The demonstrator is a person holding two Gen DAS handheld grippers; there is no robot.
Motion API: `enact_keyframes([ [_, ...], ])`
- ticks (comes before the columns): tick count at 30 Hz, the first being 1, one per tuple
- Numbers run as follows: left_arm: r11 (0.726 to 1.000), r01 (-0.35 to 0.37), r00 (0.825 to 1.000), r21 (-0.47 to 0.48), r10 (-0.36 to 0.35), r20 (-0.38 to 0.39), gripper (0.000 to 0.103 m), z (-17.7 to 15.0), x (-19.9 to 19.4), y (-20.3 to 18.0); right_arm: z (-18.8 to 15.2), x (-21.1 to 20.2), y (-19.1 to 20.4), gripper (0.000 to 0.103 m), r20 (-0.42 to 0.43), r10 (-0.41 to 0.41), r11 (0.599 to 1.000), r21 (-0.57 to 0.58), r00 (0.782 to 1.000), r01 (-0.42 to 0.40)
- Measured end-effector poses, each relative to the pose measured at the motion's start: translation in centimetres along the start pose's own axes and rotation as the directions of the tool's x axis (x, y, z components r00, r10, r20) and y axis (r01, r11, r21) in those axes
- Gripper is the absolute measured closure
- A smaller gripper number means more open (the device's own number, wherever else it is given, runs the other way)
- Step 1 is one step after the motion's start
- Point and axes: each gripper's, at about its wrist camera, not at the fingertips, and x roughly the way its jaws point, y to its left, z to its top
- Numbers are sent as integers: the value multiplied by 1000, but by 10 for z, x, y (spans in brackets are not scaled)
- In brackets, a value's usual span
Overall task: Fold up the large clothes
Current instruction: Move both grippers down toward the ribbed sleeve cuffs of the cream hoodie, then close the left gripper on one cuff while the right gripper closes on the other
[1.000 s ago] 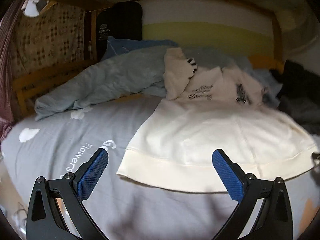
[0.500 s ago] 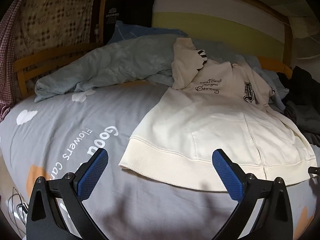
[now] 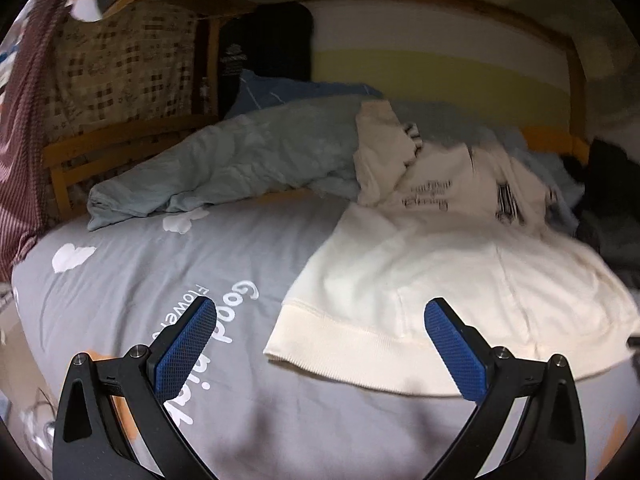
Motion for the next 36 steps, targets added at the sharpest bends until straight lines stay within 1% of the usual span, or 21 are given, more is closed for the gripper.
enact_keyframes([
  [4, 1000, -3, 1000, 11, 3, 4, 0, -3, 0, -4, -2, -8, -10, 69, 9, -2, 999, 49, 1000, 2],
  [6, 1000, 9, 1000, 16, -10, 16, 0, -3, -3, -5, -3, -13, -18, 56, 24, 7, 996, 84, 1000, -9],
  [7, 1000, 12, 1000, 18, -12, 18, 0, -3, -3, -6, -4, -15, -22, 54, 32, 10, 995, 97, 999, -13],
  [12, 1000, 10, 1000, 12, -10, -7, 0, -4, 2, -8, 0, -9, -35, 54, 25, 60, 985, 160, 998, -63],
  [14, 999, 10, 999, -34, -11, -35, 0, -5, 10, -2, 6, 2, -35, 54, 35, 89, 983, 159, 995, -94],
  [17, 992, 43, 998, -120, -47, -37, 0, -6, 28, 13, 7, 10, -22, 54, 106, 34, 993, 104, 994, -45],
  [19, 991, 18, 999, -135, -22, -24, 1, -3, 43, 21, 1, 10, -11, 57, 147, -26, 998, 67, 989, 17],
  [21, 990, -20, 999, -141, 13, -51, 11, 2, 59, 30, -4, 9, 2, 71, 168, -105, 994, 1, 980, 107],
  [22, 985, -7, 996, -173, -8, -89, 15, 2, 69, 37, -5, 8, 6, 73, 173, -124, 991, -23, 977, 130],
  [23, 978, 28, 991, -207, -55, -125, 15, 0, 78, 44, -6, 7, 10, 82, 182, -142, 987, -46, 973, 153],
  [24, 973, 53, 981, -226, -94, -172, 15, -4, 89, 50, -7, 5, 12, 86, 187, -144, 986, -53, 972, 157],
  [25, 975, 28, 971, -219, -78, -225, 20, -7, 99, 52, -7, 2, 13, 87, 194, -156, 984, -58, 969, 170],
  [26, 980, -35, 956, -197, -25, -292, 28, -11, 112, 53, -7, -1, 16, 88, 205, -179, 978, -69, 962, 197],
  [27, 976, -56, 939, -211, -20, -343, 30, -17, 122, 56, -8, -4, 17, 90, 213, -189, 975, -76, 959, 209],
  [28, 966, -34, 930, -256, -63, -362, 31, -22, 127, 59, -10, -8, 19, 90, 237, -199, 970, -90, 951, 226],
  [30, 960, 45, 932, -276, -139, -334, 35, -24, 124, 55, -13, -16, 22, 93, 258, -198, 965, -118, 946, 234],
  [31, 950, 142, 915, -279, -233, -328, 49, -25, 125, 50, -15, -18, 23, 93, 258, -190, 963, -141, 947, 231],
  [32, 930, 231, 890, -285, -320, -325, 72, -26, 127, 43, -15, -20, 24, 93, 255, -188, 959, -160, 948, 233],
  [33, 922, 279, 879, -268, -358, -316, 87, -28, 125, 36, -16, -22, 26, 93, 251, -193, 953, -181, 948, 242],
  [34, 931, 292, 883, -218, -350, -314, 93, -29, 122, 28, -18, -24, 26, 94, 250, -189, 953, -186, 950, 238],
  [36, 973, 211, 927, -91, -228, -297, 93, -30, 112, 12, -18, -33, 23, 94, 262, -145, 966, -170, 954, 194],
])
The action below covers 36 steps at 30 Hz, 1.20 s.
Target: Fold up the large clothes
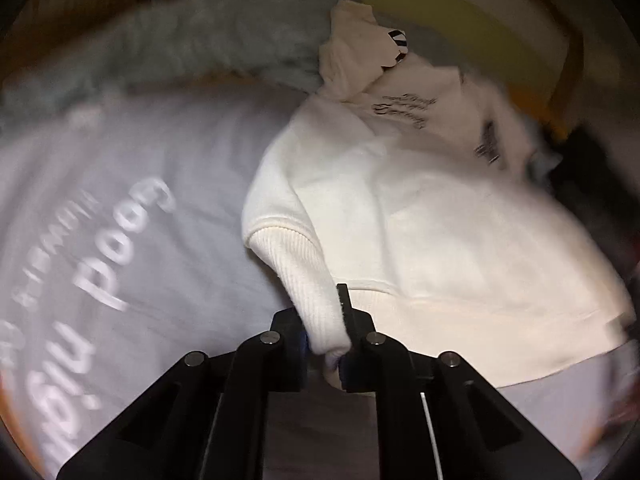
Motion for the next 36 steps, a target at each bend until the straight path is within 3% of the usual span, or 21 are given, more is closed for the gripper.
enact_keyframes([
  [2, 989, -125, 990, 76, 120, 70, 93, -3, -14, -18, 4, -13, -10, 97, 44, 53, 997, 51, 998, -55],
  [3, 983, -153, 984, 103, 142, 111, 93, -5, -24, -26, 6, -20, -14, 97, 66, 69, 995, 70, 995, -73],
  [7, 967, -181, 956, 179, 130, 262, 93, -9, -75, -49, 7, -58, -37, 102, 168, 130, 974, 163, 977, -158],
  [9, 954, -222, 945, 201, 159, 287, 93, -8, -95, -63, 6, -78, -47, 103, 236, 132, 970, 172, 963, -175],
  [11, 951, -220, 935, 218, 143, 323, 93, -10, -118, -73, 6, -95, -52, 103, 276, 147, 971, 145, 950, -192],
  [12, 950, -221, 932, 222, 140, 334, 93, -8, -126, -77, 6, -96, -52, 103, 268, 146, 973, 134, 952, -187],
  [16, 958, -213, 934, 193, 142, 327, 93, 1, -132, -76, 1, -63, -47, 101, 93, 154, 980, 115, 984, -164],
  [17, 963, -201, 937, 178, 136, 323, 93, 3, -129, -70, 1, -55, -45, 92, 55, 154, 981, 111, 987, -159],
  [18, 967, -197, 937, 164, 136, 321, 93, 3, -126, -67, 0, -47, -42, 69, 15, 147, 984, 101, 989, -148],
  [19, 968, -195, 939, 156, 138, 316, 93, 2, -127, -65, -4, -39, -40, 53, -26, 120, 989, 95, 992, -117],
  [20, 970, -191, 941, 150, 138, 308, 93, -1, -121, -60, -8, -32, -40, 28, -68, 77, 993, 93, 995, -70],
  [21, 970, -192, 943, 150, 140, 302, 93, -4, -118, -58, -15, -21, -40, 27, -132, 21, 995, 95, 991, -9],
  [24, 955, -259, 946, 141, 222, 234, 93, -11, -96, -54, -24, -5, -40, 27, -241, 8, 995, 99, 971, 16],
  [28, 985, -170, 964, 27, 161, 213, 92, -6, -85, -35, -26, 6, -19, 27, -232, -95, 995, -65, 968, 82],
  [29, 983, -182, 957, 34, 169, 234, 92, -5, -84, -36, -25, 10, -14, 27, -216, -127, 990, -94, 968, 109],
  [30, 969, -238, 942, 74, 211, 260, 92, -5, -79, -41, -22, 15, -6, 27, -175, -158, 985, -100, 972, 142],
  [32, 924, -354, 911, 147, 304, 279, 92, -9, -64, -50, -17, 21, 3, 29, -121, -154, 987, -72, 981, 146],
  [34, 913, -374, 905, 164, 322, 277, 92, -14, -58, -54, -10, 30, 17, 49, -77, -140, 981, -147, 987, 128],
  [35, 913, -371, 904, 170, 314, 289, 92, -15, -60, -55, -8, 33, 24, 81, -64, -158, 971, -191, 985, 143],
  [36, 910, -373, 900, 183, 306, 309, 92, -17, -64, -57, -6, 36, 29, 94, -57, -169, 964, -218, 984, 153],
])
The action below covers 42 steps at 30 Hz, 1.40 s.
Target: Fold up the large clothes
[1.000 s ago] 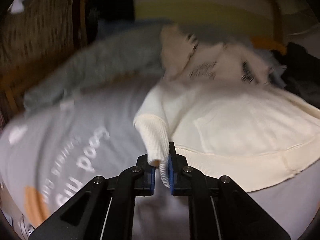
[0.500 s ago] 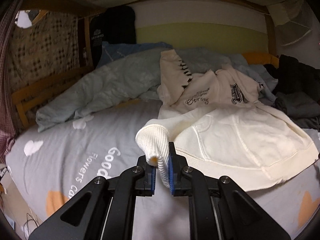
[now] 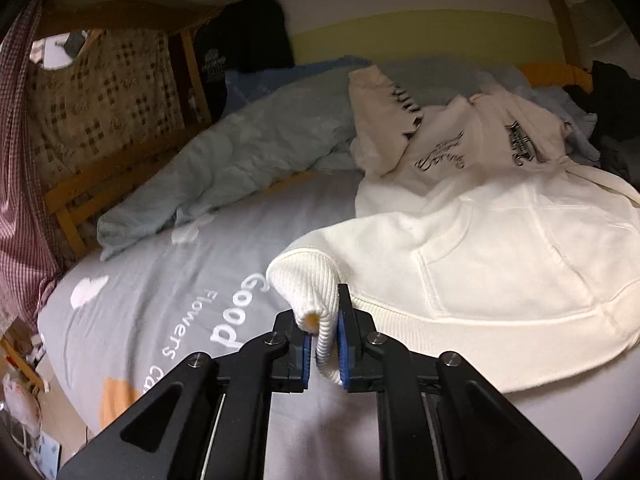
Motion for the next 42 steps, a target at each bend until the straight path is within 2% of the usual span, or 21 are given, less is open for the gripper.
enact_keyframes([
  [2, 1000, 2, 999, 13, -3, 46, 92, 2, -12, 1, 3, -10, -5, 94, 49, 13, 998, 62, 999, -16],
  [3, 1000, 13, 998, 4, -13, 64, 92, 3, -21, 3, 6, -26, -10, 95, 112, 41, 993, 105, 993, -53],
  [5, 999, 42, 995, -24, -39, 90, 92, 3, -42, 10, 2, -59, -19, 95, 215, 36, 992, 109, 976, -61],
  [6, 1000, 22, 995, -21, -20, 97, 92, 3, -54, 10, -1, -72, -24, 95, 238, 48, 990, 117, 970, -78],
  [7, 1000, -3, 994, -21, 5, 106, 92, 7, -68, 10, -6, -83, -31, 95, 250, 71, 984, 141, 966, -109],
  [8, 998, -6, 989, -56, 14, 147, 92, 9, -91, 14, -12, -93, -38, 95, 255, 103, 974, 171, 961, -150],
  [9, 996, 7, 983, -94, 10, 181, 92, 10, -109, 20, -23, -110, -49, 95, 256, 149, 955, 213, 955, -206],
  [10, 991, 22, 978, -129, 5, 208, 92, 11, -126, 26, -32, -121, -53, 95, 266, 155, 952, 218, 951, -216],
  [12, 988, 47, 973, -147, -12, 230, 92, 15, -151, 36, -47, -148, -56, 95, 301, 126, 969, 169, 945, -183],
  [15, 994, 33, 977, -101, -11, 215, 92, 21, -162, 41, -54, -175, -62, 95, 311, 125, 978, 124, 942, -171],
  [18, 993, 26, 994, -111, -14, 111, 92, 30, -147, 48, -42, -178, -73, 95, 301, 147, 968, 150, 942, -199],
  [20, 991, 20, 1000, -131, -20, 0, 92, 38, -122, 51, -29, -172, -75, 95, 291, 138, 966, 170, 947, -193],
  [22, 985, 38, 997, -165, -48, -57, 92, 38, -103, 55, -12, -156, -71, 95, 264, 118, 969, 182, 957, -170],
  [24, 985, 23, 993, -169, -42, -108, 92, 41, -78, 52, -5, -145, -71, 95, 238, 128, 965, 194, 963, -176],
  [26, 983, 16, 986, -183, -46, -160, 92, 45, -46, 49, 12, -127, -71, 95, 223, 182, 945, 231, 958, -233],
  [28, 974, 24, 979, -223, -68, -191, 92, 47, -23, 48, 31, -111, -73, 95, 220, 238, 918, 267, 946, -293],
  [30, 968, 24, 974, -250, -78, -211, 92, 50, -5, 45, 48, -94, -67, 95, 202, 188, 942, 238, 961, -234],
  [34, 979, 9, 971, -204, -57, -232, 92, 56, 27, 29, 68, -59, -54, 95, 159, 155, 963, 197, 975, -185],
  [38, 984, -35, 957, -177, -18, -289, 91, 54, 67, 15, 82, -12, -41, 95, 100, 122, 978, 160, 988, -136],
  [40, 987, -37, 953, -159, -13, -304, 91, 50, 82, 9, 81, 4, -43, 95, 74, 133, 966, 213, 988, -146],
  [42, 993, -14, 958, -121, -21, -286, 89, 44, 90, 1, 77, 20, -43, 94, 36, 163, 960, 224, 986, -167],
])
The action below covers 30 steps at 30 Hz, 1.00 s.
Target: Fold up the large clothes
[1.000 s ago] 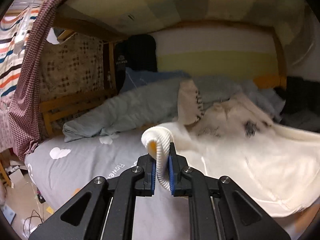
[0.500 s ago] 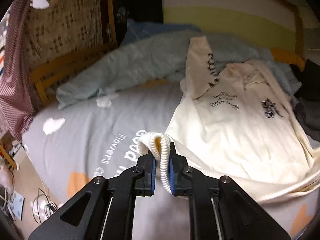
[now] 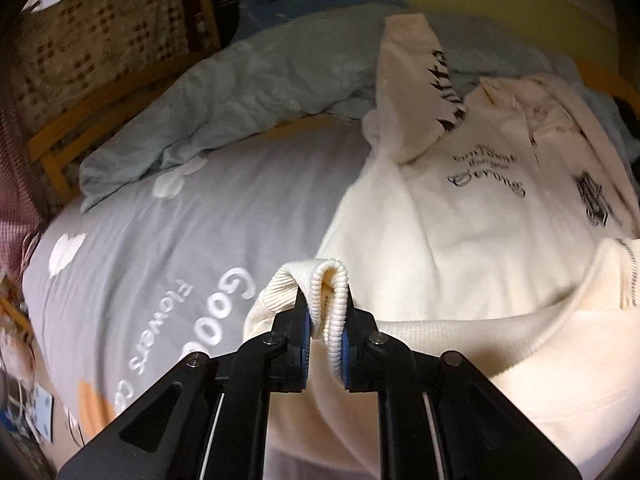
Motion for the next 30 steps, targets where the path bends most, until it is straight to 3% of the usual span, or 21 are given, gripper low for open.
enact_keyframes([
  [3, 997, -8, 1000, 71, 6, 31, 71, -6, 5, -6, -6, 12, -5, 91, -36, -1, 999, -34, 999, 0],
  [4, 998, -23, 999, 52, 22, 28, 55, -7, 4, -2, -8, 12, -8, 87, -42, 6, 1000, -28, 999, -8],
  [5, 999, -31, 999, 21, 30, 35, 40, -7, 2, 4, -10, 11, -11, 72, -46, 14, 1000, -14, 999, -14],
  [6, 1000, -27, 999, -4, 27, 44, 35, -7, 0, 10, -11, 10, -12, 47, -45, 5, 1000, -8, 999, -5],
  [8, 999, 11, 997, -50, -7, 71, 26, -7, -11, 22, -12, 2, -18, 28, -14, -67, 998, 13, 998, 67],
  [13, 996, 73, 988, -55, -65, 142, 21, -16, -35, 29, -13, -15, -21, 28, 48, -24, 1000, 11, 999, 24],
  [17, 990, 131, 958, 45, -139, 251, 16, -21, -65, 6, -18, -23, -10, 22, 60, 51, 999, -7, 997, -50],
  [19, 982, 164, 946, 95, -184, 266, 15, -25, -70, -9, -22, -25, -1, 18, 59, 86, 996, -35, 995, -84],
  [22, 966, 182, 953, 182, -219, 209, 15, -35, -64, -38, -30, -20, 19, 17, 27, 121, 987, -111, 992, -117],
  [25, 951, 244, 954, 189, -271, 128, 15, -42, -50, -55, -41, -9, 40, 16, -34, 135, 974, -180, 990, -139],
  [30, 958, 224, 970, 179, -237, 54, 15, -46, -25, -67, -55, 1, 66, 7, -11, 43, 947, -318, 999, -45],
])
